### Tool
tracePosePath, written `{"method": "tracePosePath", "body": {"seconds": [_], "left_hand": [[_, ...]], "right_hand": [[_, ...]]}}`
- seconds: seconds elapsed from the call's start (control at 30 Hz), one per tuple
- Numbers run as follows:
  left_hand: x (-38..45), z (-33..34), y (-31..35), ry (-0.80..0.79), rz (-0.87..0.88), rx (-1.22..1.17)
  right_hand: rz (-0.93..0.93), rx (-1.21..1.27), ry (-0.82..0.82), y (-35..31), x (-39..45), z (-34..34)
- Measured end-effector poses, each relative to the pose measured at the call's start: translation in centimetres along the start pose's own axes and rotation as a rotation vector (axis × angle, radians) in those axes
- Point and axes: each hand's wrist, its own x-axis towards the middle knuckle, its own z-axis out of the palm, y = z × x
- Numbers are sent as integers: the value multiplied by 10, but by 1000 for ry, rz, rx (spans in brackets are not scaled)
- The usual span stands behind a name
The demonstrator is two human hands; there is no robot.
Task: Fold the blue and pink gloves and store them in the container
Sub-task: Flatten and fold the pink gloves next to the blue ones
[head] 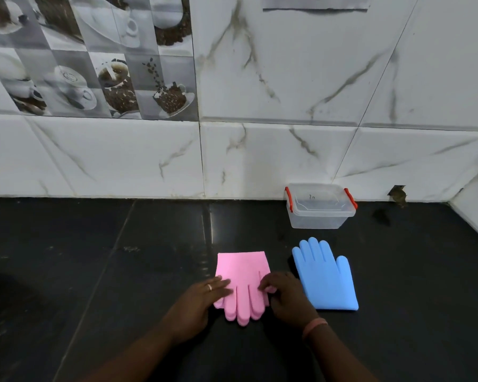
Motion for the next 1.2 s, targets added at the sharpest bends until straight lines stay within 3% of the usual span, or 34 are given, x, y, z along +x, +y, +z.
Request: {"method": "tracePosePath", "body": {"seconds": [0.07,0.13,0.2,0.27,0.37,0.5,0.57,0.8,0.9,1.0,1.1,1.2], "left_hand": [[4,-3,7,164,-167,-160],[19,-4,14,349,-429,-254],[38,-8,21,413,-751,-290],[57,-9,28,302,-1018,-322],[74,-5,40,164,-1124,-471],[82,4,46,213,-1285,-938],[86,4,53,202,-1329,-1103],[109,11,69,157,-1211,-1133],[124,19,75,151,-1163,-1129],[127,31,78,138,-1190,-1049],[126,38,79,147,-1196,-783],[132,31,80,74,-1186,-495]], "right_hand": [[173,210,235,-5,2,-4],[360,256,356,-13,13,-4],[591,193,267,-23,26,0],[720,116,129,-32,37,8],[738,128,-2,-50,44,21],[808,430,-86,-55,48,24],[847,512,-97,-54,45,15],[821,649,118,-26,38,-15],[794,548,232,-9,40,-27],[787,292,148,-3,41,-25],[697,-13,123,-2,39,-16],[576,-211,196,-6,45,-21]]}}
